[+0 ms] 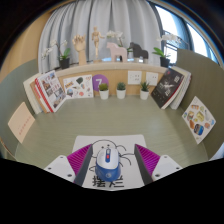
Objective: Arrange mouse
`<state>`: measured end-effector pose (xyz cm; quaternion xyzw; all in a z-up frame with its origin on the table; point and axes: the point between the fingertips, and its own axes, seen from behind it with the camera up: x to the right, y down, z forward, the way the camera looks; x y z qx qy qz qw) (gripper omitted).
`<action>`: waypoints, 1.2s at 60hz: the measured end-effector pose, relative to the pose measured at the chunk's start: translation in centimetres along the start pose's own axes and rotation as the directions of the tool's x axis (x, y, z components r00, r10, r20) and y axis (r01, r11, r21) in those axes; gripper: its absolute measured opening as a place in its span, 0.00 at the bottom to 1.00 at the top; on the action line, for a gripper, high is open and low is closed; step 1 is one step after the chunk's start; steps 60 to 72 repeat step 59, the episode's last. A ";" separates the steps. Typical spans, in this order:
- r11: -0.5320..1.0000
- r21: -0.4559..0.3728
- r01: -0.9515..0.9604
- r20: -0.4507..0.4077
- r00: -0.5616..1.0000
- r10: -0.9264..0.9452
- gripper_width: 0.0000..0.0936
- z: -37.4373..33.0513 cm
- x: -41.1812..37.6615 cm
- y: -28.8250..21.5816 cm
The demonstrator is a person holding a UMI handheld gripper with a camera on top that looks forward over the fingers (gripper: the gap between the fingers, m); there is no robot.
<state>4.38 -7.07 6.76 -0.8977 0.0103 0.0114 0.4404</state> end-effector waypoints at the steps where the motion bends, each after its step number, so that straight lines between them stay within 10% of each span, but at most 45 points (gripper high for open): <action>1: 1.000 0.011 0.002 -0.002 1.000 -0.002 0.90 -0.9 0.3 -0.6; 34: 0.978 0.207 0.019 0.035 0.999 -0.027 0.90 -28.1 5.1 -5.5; 72: 0.978 0.208 -0.001 0.063 0.998 -0.013 0.90 -32.2 6.7 -1.7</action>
